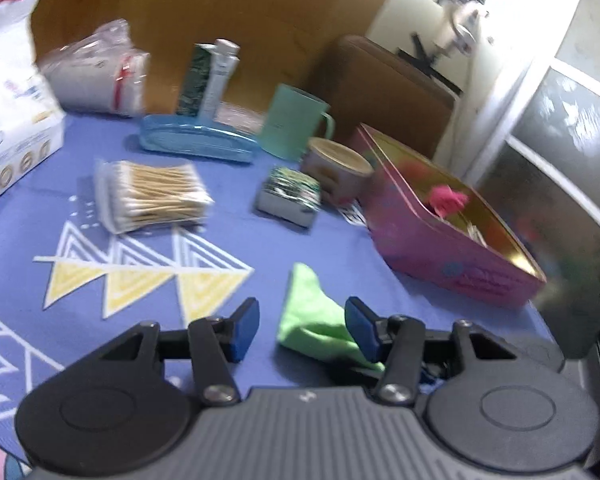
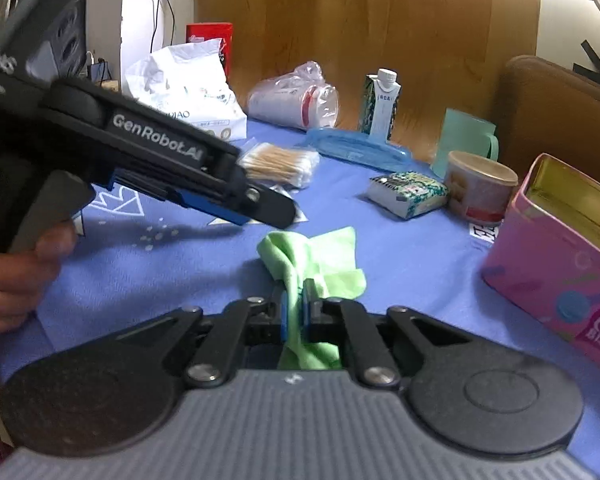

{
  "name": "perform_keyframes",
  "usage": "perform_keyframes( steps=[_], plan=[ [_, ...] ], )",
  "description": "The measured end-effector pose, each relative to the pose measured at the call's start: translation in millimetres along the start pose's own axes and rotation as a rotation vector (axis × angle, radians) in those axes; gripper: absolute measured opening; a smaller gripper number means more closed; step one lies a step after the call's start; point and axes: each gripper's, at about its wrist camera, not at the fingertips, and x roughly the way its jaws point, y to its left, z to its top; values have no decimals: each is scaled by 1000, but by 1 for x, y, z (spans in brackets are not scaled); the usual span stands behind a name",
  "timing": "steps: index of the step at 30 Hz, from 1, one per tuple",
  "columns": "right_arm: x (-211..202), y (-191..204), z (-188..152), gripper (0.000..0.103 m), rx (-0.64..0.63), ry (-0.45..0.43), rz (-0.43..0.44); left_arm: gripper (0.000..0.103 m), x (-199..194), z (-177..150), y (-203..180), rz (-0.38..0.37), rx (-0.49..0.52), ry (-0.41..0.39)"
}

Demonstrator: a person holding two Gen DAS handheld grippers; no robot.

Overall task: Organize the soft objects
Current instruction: 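Reach the right gripper to the green cloth and close on it, then carry the green cloth with the right gripper into the pink tin and release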

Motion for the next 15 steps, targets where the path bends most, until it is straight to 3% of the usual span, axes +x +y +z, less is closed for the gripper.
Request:
perform_keyframes(
  steps=[2,4,6,10,12,14,15],
  plan=[
    [1,-1,3,23,-2,0,13,48,4,0,-8,30,20,27],
    [-3,-6,4,50,18,-20,11,48,8,1,-11,50,12,45],
    [-9,-12,2,60,33,-49,-11,48,11,2,-10,43,-8,57],
    [-2,-25,0,64,76,-26,1,47,20,1,-12,28,-20,85],
    [9,-29,-4,62,102,26,31,41,23,1,-18,22,-5,93],
    [6,-24,-5,21,86,7,37,38,23,3,-22,-15,-19,100],
    [3,-22,-5,12,81,1,50,38,24,6,-26,-35,-22,102]
  ],
)
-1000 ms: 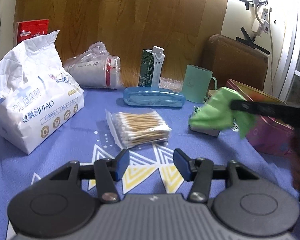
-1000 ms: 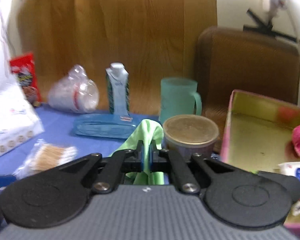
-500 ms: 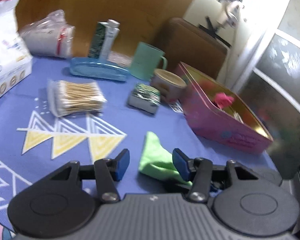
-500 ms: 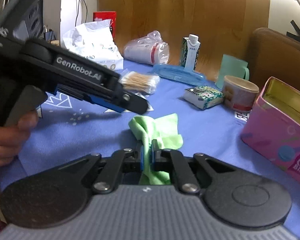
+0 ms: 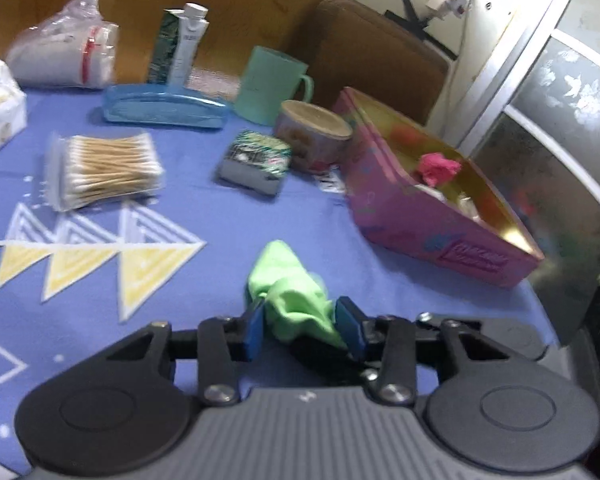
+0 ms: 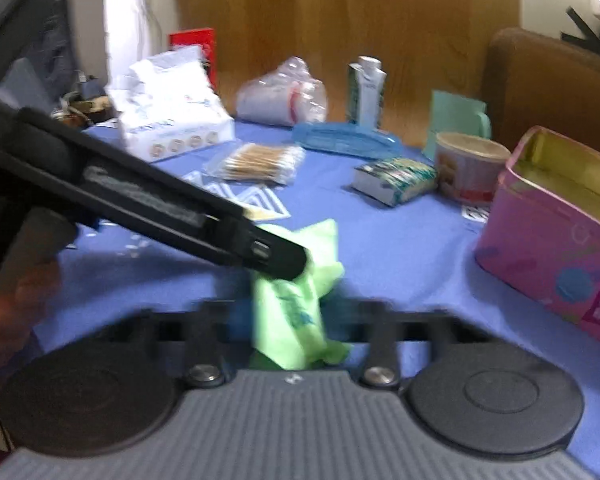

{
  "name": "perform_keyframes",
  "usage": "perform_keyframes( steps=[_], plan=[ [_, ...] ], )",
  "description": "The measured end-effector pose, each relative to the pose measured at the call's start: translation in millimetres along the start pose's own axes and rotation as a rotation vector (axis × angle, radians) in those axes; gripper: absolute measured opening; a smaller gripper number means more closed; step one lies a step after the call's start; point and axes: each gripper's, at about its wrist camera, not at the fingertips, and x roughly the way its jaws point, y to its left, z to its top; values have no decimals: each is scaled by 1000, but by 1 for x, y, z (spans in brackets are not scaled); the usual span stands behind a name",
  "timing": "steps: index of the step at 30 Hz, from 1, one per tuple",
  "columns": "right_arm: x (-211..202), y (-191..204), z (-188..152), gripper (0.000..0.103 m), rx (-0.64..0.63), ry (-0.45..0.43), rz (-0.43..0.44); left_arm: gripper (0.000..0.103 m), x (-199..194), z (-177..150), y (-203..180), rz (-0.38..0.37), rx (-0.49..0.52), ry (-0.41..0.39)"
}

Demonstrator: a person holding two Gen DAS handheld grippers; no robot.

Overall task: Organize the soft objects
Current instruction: 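Carry the green cloth with the right gripper into the pink tin and release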

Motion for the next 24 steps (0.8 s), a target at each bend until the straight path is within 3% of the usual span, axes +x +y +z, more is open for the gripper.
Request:
perform_keyframes(
  steps=[4,13,15,17,18,21,24],
  plan=[
    [-13,-6,-2,11,27,-71,-40,38,0,14,-26,-32,65,-35],
    [-59,-67,17,11,135,-305,-291,38,31,70,-123,-125,320,-124],
    [-62,-90,23,11,179,-329,-337,48,47,83,-138,-111,352,-142],
    [-60,-113,30,13,224,-339,-375,52,68,94,-146,-75,379,-140],
    [-54,-125,33,16,248,-333,-396,52,78,98,-146,-23,380,-142],
    [-28,-157,35,60,301,-268,-476,52,92,101,-135,33,322,-117],
    [-29,-166,22,59,360,-265,-508,52,82,92,-117,8,282,-122]
  ],
)
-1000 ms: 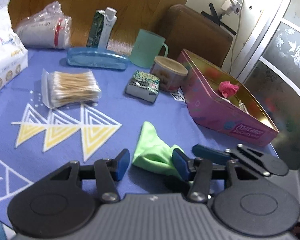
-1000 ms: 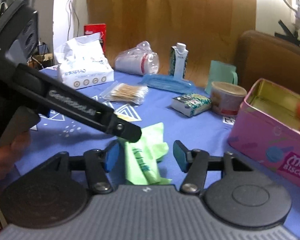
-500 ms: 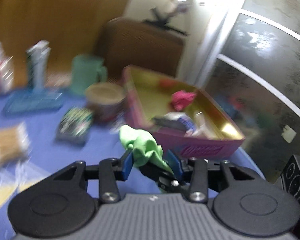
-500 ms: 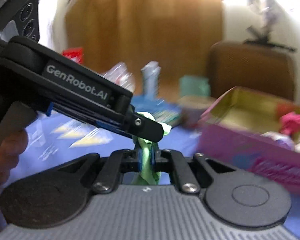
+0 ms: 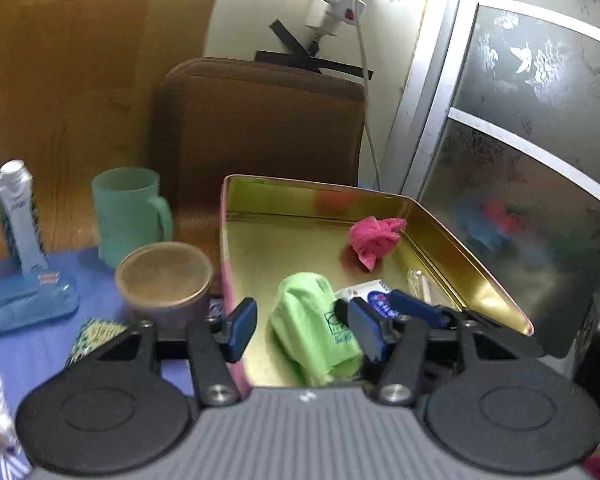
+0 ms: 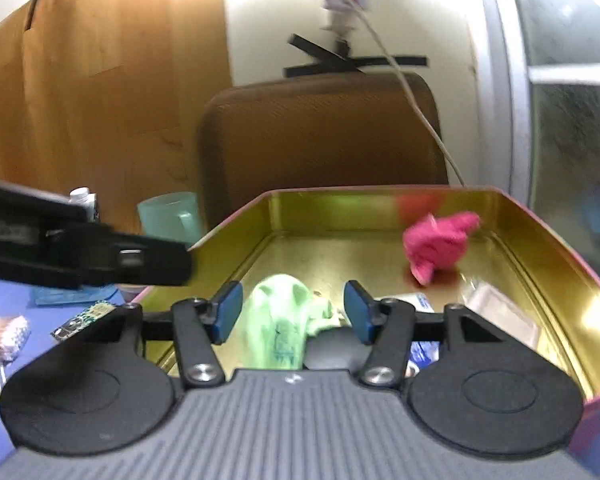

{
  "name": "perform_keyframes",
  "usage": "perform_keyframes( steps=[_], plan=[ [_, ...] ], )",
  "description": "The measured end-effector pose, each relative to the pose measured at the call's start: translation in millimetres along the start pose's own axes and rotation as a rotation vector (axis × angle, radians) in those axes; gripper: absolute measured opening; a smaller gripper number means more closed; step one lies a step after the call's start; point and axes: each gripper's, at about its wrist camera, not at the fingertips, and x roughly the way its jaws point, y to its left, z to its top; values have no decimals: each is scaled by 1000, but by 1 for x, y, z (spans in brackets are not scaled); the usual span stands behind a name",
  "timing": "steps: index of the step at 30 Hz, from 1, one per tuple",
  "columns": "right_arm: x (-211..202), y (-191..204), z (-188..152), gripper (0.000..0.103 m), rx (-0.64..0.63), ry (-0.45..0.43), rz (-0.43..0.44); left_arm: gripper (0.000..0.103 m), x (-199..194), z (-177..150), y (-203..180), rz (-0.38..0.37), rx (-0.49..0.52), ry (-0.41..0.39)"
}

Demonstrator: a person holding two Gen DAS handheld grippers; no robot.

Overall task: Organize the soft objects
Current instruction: 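Carry the green cloth with the right gripper into the pink tin and release, then reach the right gripper to the blue toothbrush case and grasp it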

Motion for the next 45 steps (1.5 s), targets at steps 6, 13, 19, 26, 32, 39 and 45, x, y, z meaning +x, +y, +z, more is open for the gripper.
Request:
perform_keyframes(
  steps=[6,13,19,26,32,39,45],
  plan=[
    [-36,-5,-9,59,31,-81,-6,52,-39,-36,32,32,-46,-8],
    [-49,17,-13,58,22,-96,70,52,-70,-77,83,159,-117,48],
    [-54,63,-20,58,-57,-46,202,52,-91,-96,122,275,-166,50],
    [-29,119,-31,58,-172,85,317,52,-121,-109,156,373,-196,-9],
    [16,160,-15,58,-211,135,371,54,-124,-113,186,364,-312,-38],
    [116,216,28,88,-313,267,377,55,-125,-113,179,357,-280,-71],
    [181,253,37,95,-647,427,404,56,-128,-116,193,294,-352,-72]
  ],
)
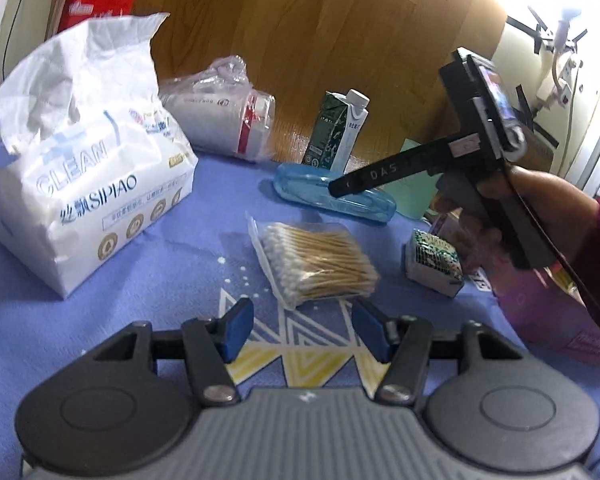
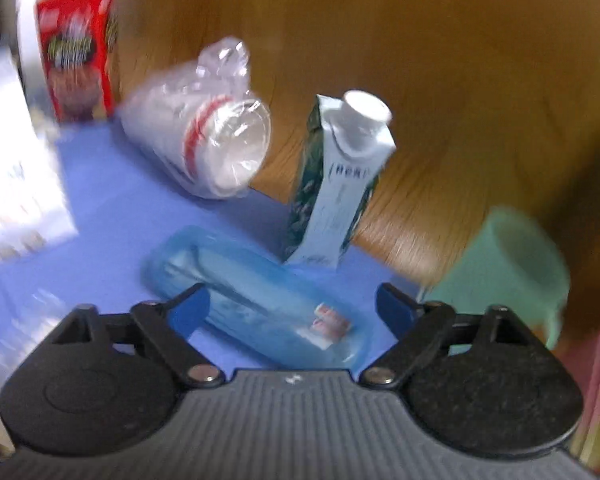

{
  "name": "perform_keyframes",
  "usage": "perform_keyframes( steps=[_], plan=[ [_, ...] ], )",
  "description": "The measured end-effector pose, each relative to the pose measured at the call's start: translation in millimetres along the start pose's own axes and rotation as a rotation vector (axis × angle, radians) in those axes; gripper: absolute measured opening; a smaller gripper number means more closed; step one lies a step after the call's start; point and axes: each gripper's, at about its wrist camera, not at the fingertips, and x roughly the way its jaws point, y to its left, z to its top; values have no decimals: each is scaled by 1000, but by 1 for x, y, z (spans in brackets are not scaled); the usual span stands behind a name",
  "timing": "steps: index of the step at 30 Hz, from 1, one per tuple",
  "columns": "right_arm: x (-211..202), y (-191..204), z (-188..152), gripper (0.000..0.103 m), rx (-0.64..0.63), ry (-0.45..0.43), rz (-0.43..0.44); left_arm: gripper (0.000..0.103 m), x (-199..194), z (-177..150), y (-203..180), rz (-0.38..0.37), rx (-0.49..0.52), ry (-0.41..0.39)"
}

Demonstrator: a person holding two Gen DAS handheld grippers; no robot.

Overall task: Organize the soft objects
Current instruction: 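Reach the right gripper to the blue toothbrush case and grasp it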

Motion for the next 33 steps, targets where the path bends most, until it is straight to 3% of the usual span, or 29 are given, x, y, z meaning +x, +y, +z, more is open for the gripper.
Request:
perform_keyframes(
  steps=[5,7,10,13,16,22,28,33],
  plan=[
    [22,-1,8,95,-137,107,68,61,1,0,4,-26,-20,7],
    [31,0,8,87,-148,129,76,61,1,1,5,-30,-28,8],
    [32,-6,10,71,-66,130,142,61,0,1,8,-32,-42,7],
    [25,1,9,62,-36,120,126,62,-1,0,8,-33,-47,6],
    [13,6,4,57,76,117,93,64,-2,0,7,-26,-47,0],
    [-33,2,-5,56,319,33,152,64,-3,0,8,-22,-53,-6],
    [-111,15,-56,56,396,-75,219,65,-6,-1,6,-10,-46,-8],
    [-162,33,-131,56,438,-102,215,72,-6,-2,-1,17,-10,-16]
  ],
)
